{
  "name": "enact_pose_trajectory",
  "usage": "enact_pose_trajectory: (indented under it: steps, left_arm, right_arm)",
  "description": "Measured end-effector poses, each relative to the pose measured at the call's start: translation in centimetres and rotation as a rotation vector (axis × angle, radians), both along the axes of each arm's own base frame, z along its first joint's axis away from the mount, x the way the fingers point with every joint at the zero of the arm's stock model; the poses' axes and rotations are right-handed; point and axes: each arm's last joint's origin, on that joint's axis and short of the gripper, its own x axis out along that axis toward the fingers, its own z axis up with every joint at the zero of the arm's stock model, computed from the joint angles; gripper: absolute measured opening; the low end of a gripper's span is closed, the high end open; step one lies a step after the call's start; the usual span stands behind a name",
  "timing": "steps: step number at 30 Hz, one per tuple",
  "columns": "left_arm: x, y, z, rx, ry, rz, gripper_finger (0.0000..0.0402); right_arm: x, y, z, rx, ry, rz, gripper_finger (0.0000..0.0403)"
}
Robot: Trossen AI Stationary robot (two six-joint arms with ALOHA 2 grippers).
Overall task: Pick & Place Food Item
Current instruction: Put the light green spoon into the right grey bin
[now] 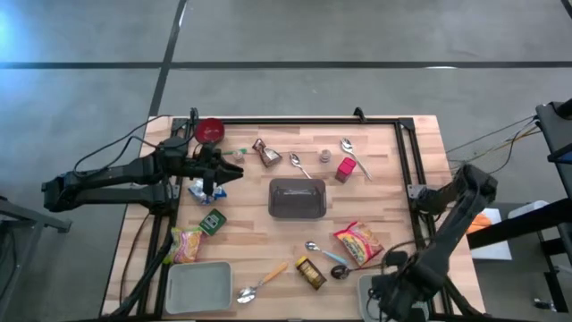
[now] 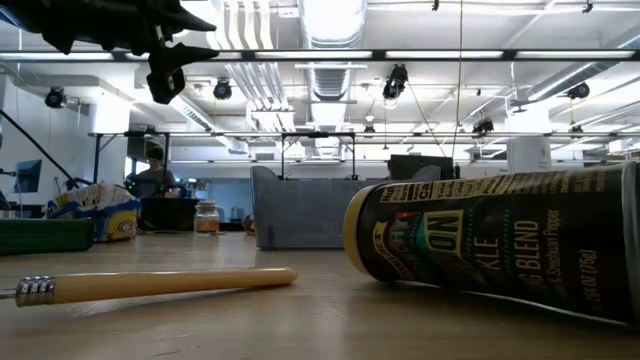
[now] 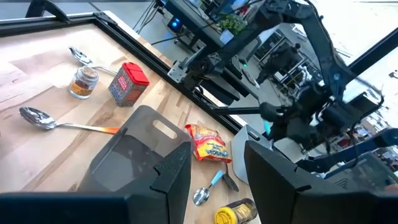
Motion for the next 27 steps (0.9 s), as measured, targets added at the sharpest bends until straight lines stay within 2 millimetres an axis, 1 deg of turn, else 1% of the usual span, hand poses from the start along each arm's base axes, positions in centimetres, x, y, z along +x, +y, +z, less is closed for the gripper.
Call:
enact_pose_trajectory:
  steps: [5,10,16,19,21,23,27]
  left_arm:
    - [0.0,0.0,0.0,0.0,0.001,0.0,0.0152]
    - [0.0,0.0,-0.1,-0.002,0.007,0.0,0.0152]
    - [-0.1,0.0,-0.3,-0.009,0.029,0.0,0.0152]
    - [-0.1,0.0,-0.4,-0.013,0.044,-0.001,0.0152]
    - [-0.1,0.0,-0.6,-0.016,0.052,-0.001,0.0152]
    - [-0.1,-0.1,-0.8,-0.019,0.061,-0.001,0.0152]
    - [-0.1,-0.1,-0.9,-0.021,0.067,-0.001,0.0152]
  right_arm:
    - [0.5,0.5,-2.1,-0.059,0.008,0.069,0.0029]
    - [0.8,0.7,-3.4,-0.075,-0.011,0.068,0.0029]
    - [0.9,0.5,-4.6,-0.072,-0.025,0.024,0.0029]
    - [0.7,0.2,-5.1,-0.104,0.008,-0.068,0.0029]
    - [0.7,0.2,-5.0,-0.113,0.022,-0.149,0.0029]
    - [0.6,0.1,-4.5,-0.1,0.022,-0.22,0.0029]
    - [0.9,0.5,-3.4,-0.026,-0.003,-0.329,0.0029]
